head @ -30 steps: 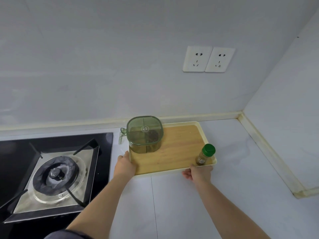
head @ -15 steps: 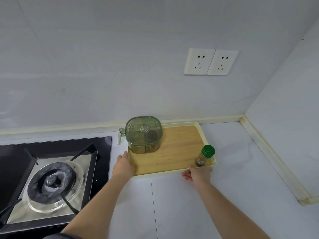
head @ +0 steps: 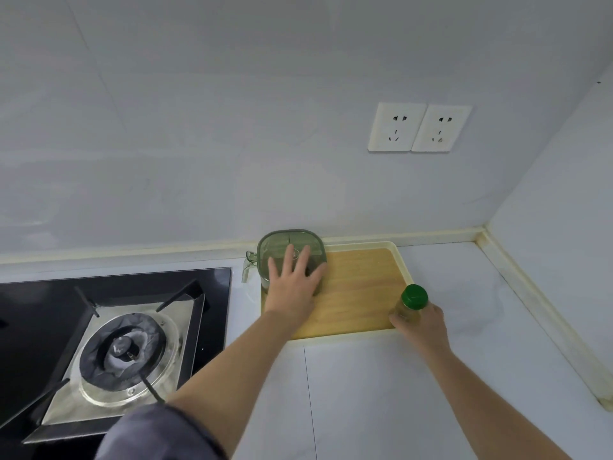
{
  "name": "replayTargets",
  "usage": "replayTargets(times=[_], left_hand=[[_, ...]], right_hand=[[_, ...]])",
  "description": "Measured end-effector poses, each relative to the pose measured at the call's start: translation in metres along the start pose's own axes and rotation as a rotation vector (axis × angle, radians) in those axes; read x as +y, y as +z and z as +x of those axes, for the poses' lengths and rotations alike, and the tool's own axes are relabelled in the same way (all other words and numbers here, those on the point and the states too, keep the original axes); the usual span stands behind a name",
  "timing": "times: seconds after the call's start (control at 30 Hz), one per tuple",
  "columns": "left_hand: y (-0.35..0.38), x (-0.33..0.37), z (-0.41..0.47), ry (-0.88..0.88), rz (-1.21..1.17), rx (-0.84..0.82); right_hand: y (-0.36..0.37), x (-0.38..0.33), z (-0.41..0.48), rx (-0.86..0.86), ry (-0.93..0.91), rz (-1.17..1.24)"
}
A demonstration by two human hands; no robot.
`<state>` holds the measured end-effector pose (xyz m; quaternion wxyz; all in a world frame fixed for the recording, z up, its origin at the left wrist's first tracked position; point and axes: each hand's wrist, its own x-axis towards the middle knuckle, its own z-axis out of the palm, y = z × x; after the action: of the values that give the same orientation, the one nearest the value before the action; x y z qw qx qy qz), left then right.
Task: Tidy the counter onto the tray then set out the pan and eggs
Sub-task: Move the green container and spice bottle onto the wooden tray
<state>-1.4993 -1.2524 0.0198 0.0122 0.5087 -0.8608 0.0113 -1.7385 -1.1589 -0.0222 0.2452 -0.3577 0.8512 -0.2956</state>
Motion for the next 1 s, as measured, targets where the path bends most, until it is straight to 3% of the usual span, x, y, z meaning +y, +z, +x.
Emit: replayTargets(times=[0.27,1.0], left_hand=[[0.000,0.004,0.011,-0.019,0.127,-0.126],[0.007,0.003,0.006,-0.043,0.209,-0.084]], right_hand=[[0.002,-0.001,0.004,0.017,-0.015,0.037],[-0.014,0.009,0.001,0.077,-0.006,0.153]])
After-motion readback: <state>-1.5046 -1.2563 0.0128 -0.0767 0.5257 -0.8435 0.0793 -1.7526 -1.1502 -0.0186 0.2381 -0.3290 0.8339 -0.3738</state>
